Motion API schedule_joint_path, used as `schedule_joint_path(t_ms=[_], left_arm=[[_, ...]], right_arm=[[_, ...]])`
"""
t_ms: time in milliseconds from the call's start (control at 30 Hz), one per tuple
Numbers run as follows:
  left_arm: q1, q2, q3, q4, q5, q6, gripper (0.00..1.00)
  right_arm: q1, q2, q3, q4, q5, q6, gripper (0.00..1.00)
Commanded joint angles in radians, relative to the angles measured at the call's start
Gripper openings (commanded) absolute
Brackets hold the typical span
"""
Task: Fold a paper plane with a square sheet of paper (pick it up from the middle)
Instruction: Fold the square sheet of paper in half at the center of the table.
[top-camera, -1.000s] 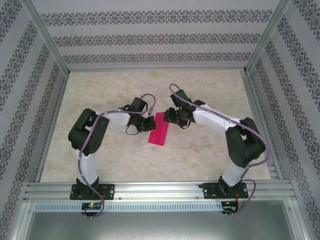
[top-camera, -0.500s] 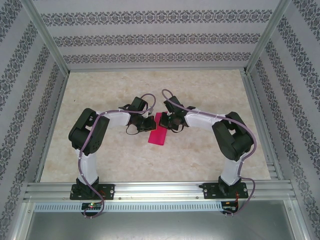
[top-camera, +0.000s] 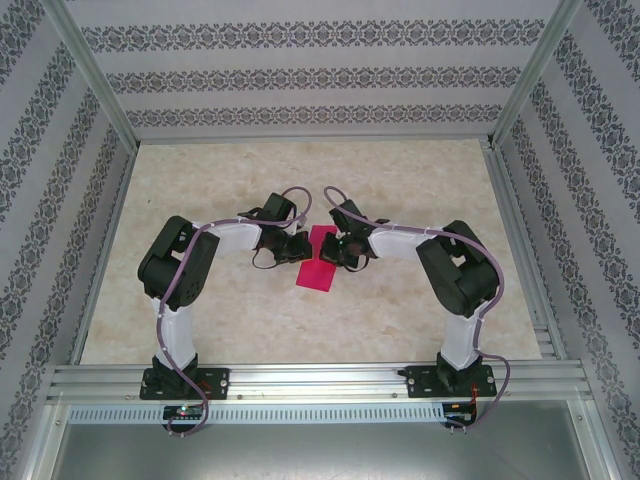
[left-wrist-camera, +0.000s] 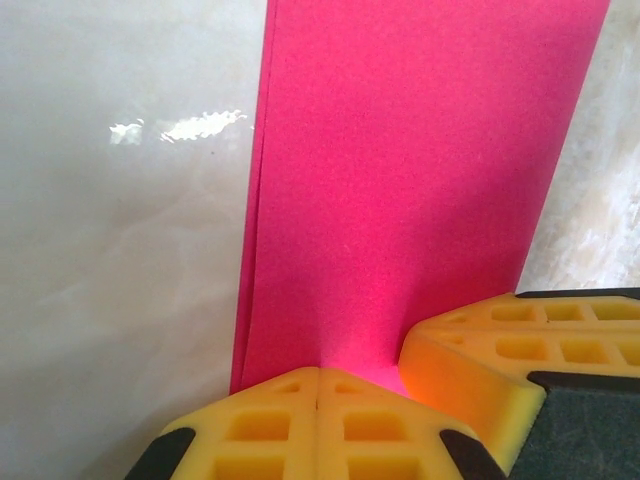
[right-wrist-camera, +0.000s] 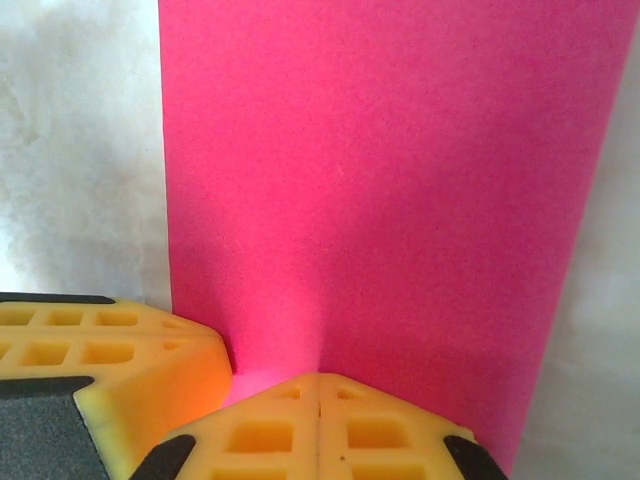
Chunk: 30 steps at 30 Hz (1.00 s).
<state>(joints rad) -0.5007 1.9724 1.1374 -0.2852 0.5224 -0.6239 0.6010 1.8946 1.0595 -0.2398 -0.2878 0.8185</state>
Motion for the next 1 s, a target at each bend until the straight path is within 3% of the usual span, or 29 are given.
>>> schedule_joint_path(t_ms=[0, 300, 567, 967], left_arm=[[-0.01, 0.108, -0.064, -0.181, -0.196, -0.018, 0.0], [-0.009, 0.114, -0.071, -0.178, -0.206, -0.02, 0.0], [-0.009, 0.117, -0.055, -0.191, -0.202, -0.009, 0.0], [-0.011, 0.126, -0.049, -0.198, -0.2, -0.003, 0.0]], right_arm=[[-0.031, 0.001, -0.065, -0.054, 0.026, -0.043, 0.06], [-0.114, -0.085, -0.207, -0.017, 0.011, -0.105, 0.06], [-0.108, -0.242, -0.154, 0.059, -0.025, -0.084, 0.06], [-0.049, -0.007, -0.009, 0.144, -0.093, -0.064, 0.01]])
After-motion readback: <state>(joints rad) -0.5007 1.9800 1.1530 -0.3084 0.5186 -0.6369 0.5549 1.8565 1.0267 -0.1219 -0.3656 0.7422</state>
